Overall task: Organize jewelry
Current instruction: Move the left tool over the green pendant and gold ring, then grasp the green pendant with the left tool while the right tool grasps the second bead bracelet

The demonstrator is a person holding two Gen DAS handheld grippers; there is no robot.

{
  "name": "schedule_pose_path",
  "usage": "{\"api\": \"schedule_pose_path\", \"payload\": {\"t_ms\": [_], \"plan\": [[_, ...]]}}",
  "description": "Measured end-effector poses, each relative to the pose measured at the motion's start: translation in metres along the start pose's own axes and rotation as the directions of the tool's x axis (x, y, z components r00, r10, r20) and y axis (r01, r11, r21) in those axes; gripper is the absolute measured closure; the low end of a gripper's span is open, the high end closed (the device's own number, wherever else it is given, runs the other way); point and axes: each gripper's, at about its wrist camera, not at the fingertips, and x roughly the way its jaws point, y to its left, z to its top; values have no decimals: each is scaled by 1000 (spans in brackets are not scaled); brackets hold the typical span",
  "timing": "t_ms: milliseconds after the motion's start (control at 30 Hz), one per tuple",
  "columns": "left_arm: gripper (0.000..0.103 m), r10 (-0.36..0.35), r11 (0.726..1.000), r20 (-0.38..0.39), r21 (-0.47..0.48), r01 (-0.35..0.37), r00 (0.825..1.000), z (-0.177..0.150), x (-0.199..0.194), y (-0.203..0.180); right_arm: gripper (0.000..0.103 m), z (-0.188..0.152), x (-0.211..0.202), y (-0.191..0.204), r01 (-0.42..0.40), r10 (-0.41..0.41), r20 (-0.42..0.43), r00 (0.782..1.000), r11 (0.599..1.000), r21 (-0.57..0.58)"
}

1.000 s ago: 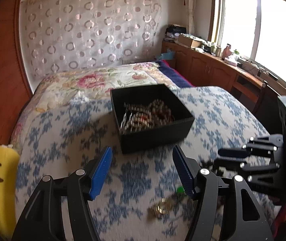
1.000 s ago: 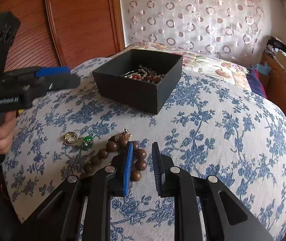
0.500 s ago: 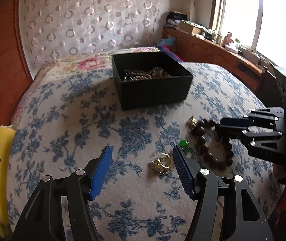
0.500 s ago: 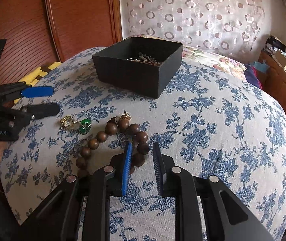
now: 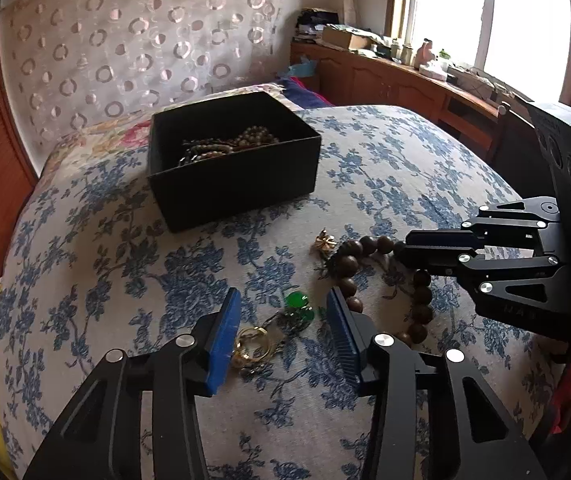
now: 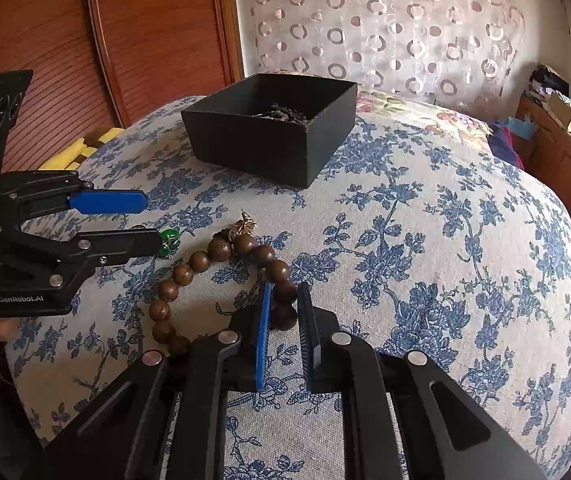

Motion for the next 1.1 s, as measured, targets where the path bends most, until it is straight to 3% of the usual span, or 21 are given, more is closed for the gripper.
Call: {"api": "schedule_pose_path", "payload": {"t_ms": [167,433,567,700,1100], "plan": [[69,3,1000,-15,19,-3,1000,2,8,-5,88,0,0,-1,7,-7,-3,1000,1000,5],[70,9,999,-26,36,-8,1000,3,16,-9,87,0,2,-3,9,-9,-12,1000,1000,15],[86,8,999,-42,37,-6,999,2,20,-8,87,0,2,-3,12,-12,-11,1000,1000,13],[90,-5,1000,-41,24,6,999,0,19,-8,87,1,3,-2,10,-9,-12,1000,1000,15],[90,-49,998,86,-44,53,995,23,-36,13,87,0,4,7,37,-38,-19,999,998,-44]]}}
